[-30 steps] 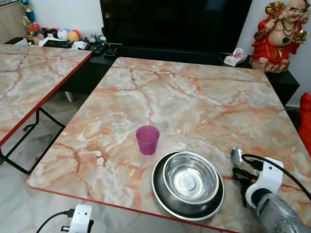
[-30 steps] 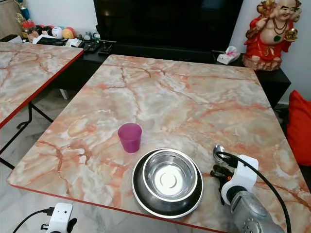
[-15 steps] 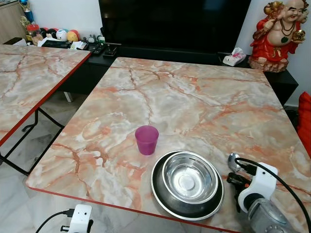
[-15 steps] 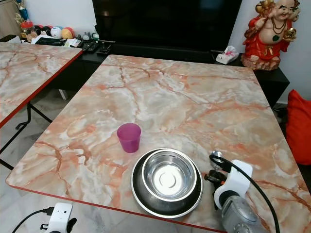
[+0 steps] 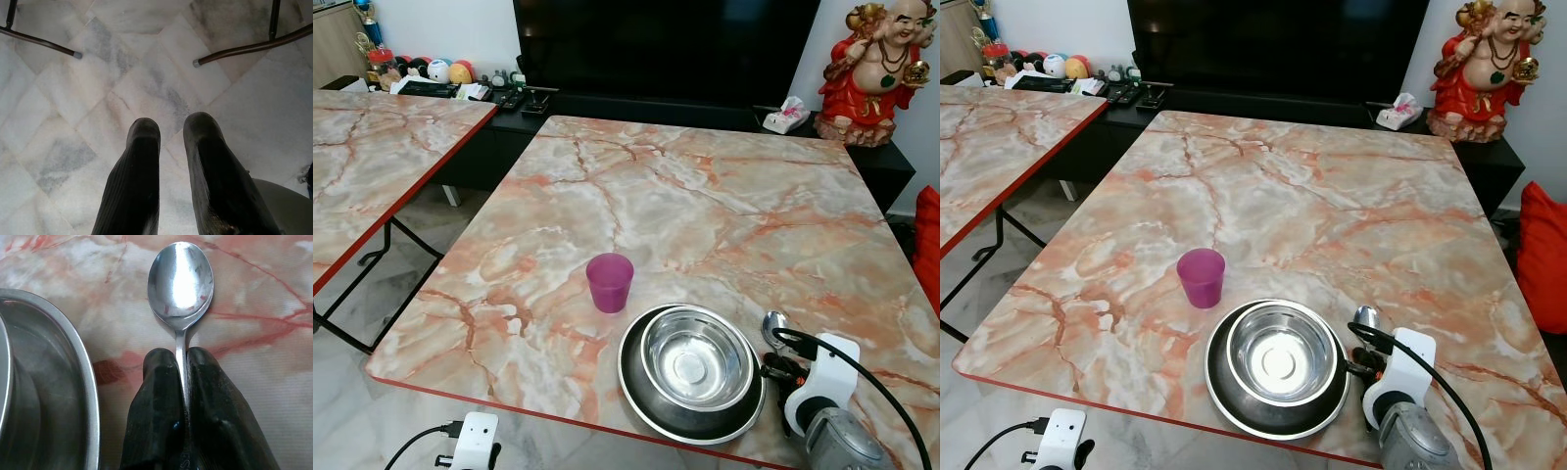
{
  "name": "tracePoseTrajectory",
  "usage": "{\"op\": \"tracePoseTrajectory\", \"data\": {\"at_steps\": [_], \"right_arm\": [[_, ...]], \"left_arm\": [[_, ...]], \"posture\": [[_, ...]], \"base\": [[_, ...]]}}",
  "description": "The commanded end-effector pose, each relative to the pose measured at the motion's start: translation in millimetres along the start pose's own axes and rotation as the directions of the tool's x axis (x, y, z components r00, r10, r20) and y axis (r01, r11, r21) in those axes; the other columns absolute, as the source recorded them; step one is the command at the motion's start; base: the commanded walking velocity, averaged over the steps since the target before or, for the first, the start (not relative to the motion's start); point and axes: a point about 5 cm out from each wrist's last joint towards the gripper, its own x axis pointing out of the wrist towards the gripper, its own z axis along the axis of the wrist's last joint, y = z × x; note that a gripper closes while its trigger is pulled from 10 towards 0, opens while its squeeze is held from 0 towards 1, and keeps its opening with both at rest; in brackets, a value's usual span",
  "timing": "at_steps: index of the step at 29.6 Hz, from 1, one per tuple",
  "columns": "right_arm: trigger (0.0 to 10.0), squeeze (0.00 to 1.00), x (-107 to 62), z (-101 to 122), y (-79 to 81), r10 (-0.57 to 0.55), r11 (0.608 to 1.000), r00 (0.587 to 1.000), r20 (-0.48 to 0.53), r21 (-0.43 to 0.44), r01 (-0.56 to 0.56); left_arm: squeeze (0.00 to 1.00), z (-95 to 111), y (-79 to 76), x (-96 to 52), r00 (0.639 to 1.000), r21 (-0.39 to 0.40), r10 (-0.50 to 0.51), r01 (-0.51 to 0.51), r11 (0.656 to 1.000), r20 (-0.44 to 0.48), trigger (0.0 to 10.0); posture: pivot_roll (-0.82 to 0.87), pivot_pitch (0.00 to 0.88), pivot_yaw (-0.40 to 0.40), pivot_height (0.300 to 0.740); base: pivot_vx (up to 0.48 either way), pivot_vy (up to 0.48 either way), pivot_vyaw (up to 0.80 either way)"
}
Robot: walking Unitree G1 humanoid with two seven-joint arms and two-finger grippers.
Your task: Setting the table
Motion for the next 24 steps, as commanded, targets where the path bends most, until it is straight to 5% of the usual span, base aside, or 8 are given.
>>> {"op": "tracePoseTrajectory", "data": {"at_steps": [1, 7, 8, 12, 15, 16, 18, 24], "right_arm": [[10.0, 0.00, -0.4, -6.9, -3.9, -0.021, 1.000, 0.999, -0.037, -0.007, 0.021], [10.0, 0.01, -0.1, -7.3, -3.0, -0.016, 1.000, 0.999, -0.036, -0.008, 0.016], [10.0, 0.22, 0.3, -6.9, -2.4, -0.011, 1.000, 0.999, -0.033, -0.009, 0.011], [10.0, 0.22, 0.6, -6.4, -1.3, -0.002, 1.000, 0.999, -0.033, -0.015, 0.002], [10.0, 0.40, 0.4, -6.5, -1.3, -0.003, 1.000, 0.999, -0.035, -0.011, 0.003], [10.0, 0.73, 0.5, -5.6, -0.1, 0.004, 1.000, 0.999, -0.036, -0.012, -0.004], [10.0, 1.00, 0.9, -4.4, 1.1, 0.011, 1.000, 0.999, -0.033, -0.011, -0.011], [10.0, 1.00, 1.2, -4.1, 1.7, 0.010, 1.000, 0.999, -0.036, -0.014, -0.010]], "left_arm": [[0.00, -3.1, 1.2, -0.2, 1.000, 0.012, -0.001, 0.001, 1.000, -0.026, 10.0], [0.00, -2.6, 1.6, 0.0, 1.000, 0.016, -0.001, 0.001, 1.000, -0.026, 10.0], [0.00, -2.2, 1.5, 0.1, 1.000, 0.017, -0.001, 0.001, 1.000, -0.026, 10.0], [0.00, -1.4, 1.1, 0.5, 1.000, 0.019, -0.002, 0.002, 1.000, -0.024, 10.0], [0.00, -1.3, 0.9, 0.5, 1.000, 0.020, -0.002, 0.003, 1.000, -0.023, 10.0], [0.00, -1.3, 0.7, 0.5, 1.000, 0.021, -0.003, 0.004, 1.000, -0.025, 10.0], [0.00, -1.1, 0.7, 0.6, 1.000, 0.022, -0.003, 0.004, 1.000, -0.025, 10.0], [0.00, -1.3, 1.2, 0.6, 1.000, 0.021, -0.001, 0.001, 1.000, -0.026, 10.0]], "posture": [[0.07, 0.000, 0.001, 0.740], [0.07, 0.000, 0.002, 0.740], [0.07, 0.000, 0.003, 0.740], [0.07, 0.000, 0.002, 0.740], [0.07, 0.000, 0.003, 0.740], [0.07, 0.000, 0.003, 0.740], [0.07, 0.000, 0.003, 0.740], [0.07, 0.000, 0.002, 0.740]], "base": [[0.000, 0.000, 0.00], [0.000, 0.000, 0.00], [0.000, 0.000, 0.00], [0.000, 0.000, 0.00], [0.000, 0.000, 0.00], [0.000, 0.000, 0.00], [0.000, 0.000, 0.00], [0.000, 0.000, 0.00]]}}
